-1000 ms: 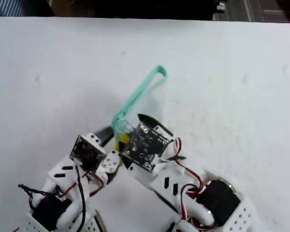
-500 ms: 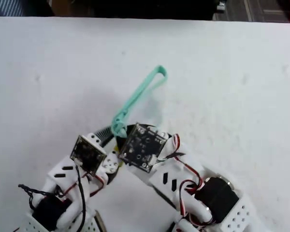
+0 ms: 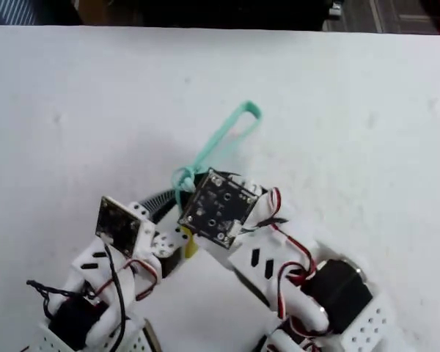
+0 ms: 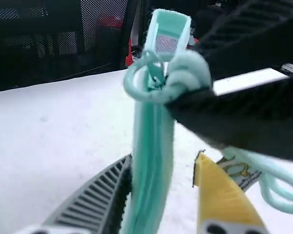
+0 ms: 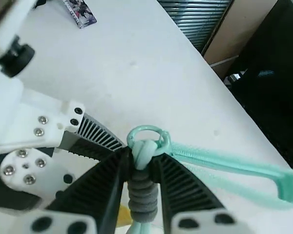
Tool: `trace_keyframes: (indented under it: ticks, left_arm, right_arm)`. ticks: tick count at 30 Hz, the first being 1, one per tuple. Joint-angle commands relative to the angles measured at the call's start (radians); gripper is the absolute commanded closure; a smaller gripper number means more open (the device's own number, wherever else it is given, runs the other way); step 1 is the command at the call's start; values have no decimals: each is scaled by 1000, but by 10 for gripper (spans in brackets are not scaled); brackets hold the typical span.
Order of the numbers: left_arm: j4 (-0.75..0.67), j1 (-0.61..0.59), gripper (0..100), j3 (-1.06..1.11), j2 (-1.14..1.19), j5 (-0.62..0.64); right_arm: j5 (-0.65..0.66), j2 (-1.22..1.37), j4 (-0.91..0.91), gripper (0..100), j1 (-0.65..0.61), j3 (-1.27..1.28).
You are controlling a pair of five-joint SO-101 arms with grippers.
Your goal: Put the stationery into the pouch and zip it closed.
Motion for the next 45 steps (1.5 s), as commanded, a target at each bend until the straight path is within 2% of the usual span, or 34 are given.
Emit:
trace_keyframes:
  ticks: [1,5,7,11,13,16,20,27,36,41,43,45]
  left_arm:
    - [-43,5,779,-23,-10,2]
    - [-146,10,823,25,-10,3]
    - [-233,64,880,72,-10,0]
    - [-341,156,975,164,-10,-138]
    - [-365,154,977,178,-10,-176]
    - [-365,128,978,175,-10,-158]
    - [-359,122,978,169,-10,-153]
    - [-80,124,978,2,-10,-158]
    - [-66,122,978,3,-10,-160]
    - [-66,122,978,3,-10,-160]
    - [-66,122,978,9,-10,-160]
    - [-68,122,978,14,-10,-161]
  right_arm:
    - [14,24,58,982,7,-163]
    - [14,53,137,982,7,-288]
    - [15,77,173,982,5,-316]
    - [61,110,199,982,2,-322]
    - [110,111,226,982,-8,-339]
    - [115,111,260,982,8,-399]
    - [120,119,259,982,105,-446]
    - [121,120,177,982,237,-370]
    - [121,117,108,982,237,-201]
    - [115,44,170,978,282,-269]
    - [112,-16,251,935,280,-288]
    - [112,-77,332,851,237,-259]
